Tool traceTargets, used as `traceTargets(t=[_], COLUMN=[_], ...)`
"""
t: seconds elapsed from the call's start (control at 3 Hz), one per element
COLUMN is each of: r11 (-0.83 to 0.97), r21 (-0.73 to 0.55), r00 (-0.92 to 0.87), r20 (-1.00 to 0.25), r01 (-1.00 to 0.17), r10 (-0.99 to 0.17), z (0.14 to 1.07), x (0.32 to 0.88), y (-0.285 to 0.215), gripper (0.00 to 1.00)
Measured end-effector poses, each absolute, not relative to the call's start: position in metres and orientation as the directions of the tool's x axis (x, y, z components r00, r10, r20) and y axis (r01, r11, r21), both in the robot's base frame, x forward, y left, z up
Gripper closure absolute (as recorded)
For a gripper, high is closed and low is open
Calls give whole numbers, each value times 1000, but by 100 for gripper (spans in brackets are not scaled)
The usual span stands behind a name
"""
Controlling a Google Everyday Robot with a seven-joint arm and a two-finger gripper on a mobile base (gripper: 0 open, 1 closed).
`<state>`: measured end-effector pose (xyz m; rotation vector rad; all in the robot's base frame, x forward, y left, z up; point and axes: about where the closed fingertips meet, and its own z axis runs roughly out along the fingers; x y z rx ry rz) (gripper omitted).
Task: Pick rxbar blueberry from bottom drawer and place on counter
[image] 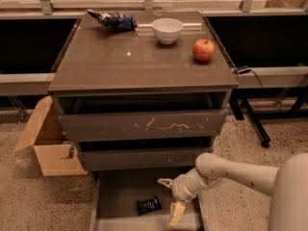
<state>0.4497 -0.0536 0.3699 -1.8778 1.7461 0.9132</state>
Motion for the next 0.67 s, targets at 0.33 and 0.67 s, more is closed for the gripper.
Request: traceTargets(t=[0.33, 0.67], r11=[-171, -212], r21=[85, 58], r00=[64, 113], r20=[-697, -695], r01=[-982, -976], r10=[-714, -710], z=[322, 276], x=[463, 475], y=[-45, -29], gripper=[0, 0])
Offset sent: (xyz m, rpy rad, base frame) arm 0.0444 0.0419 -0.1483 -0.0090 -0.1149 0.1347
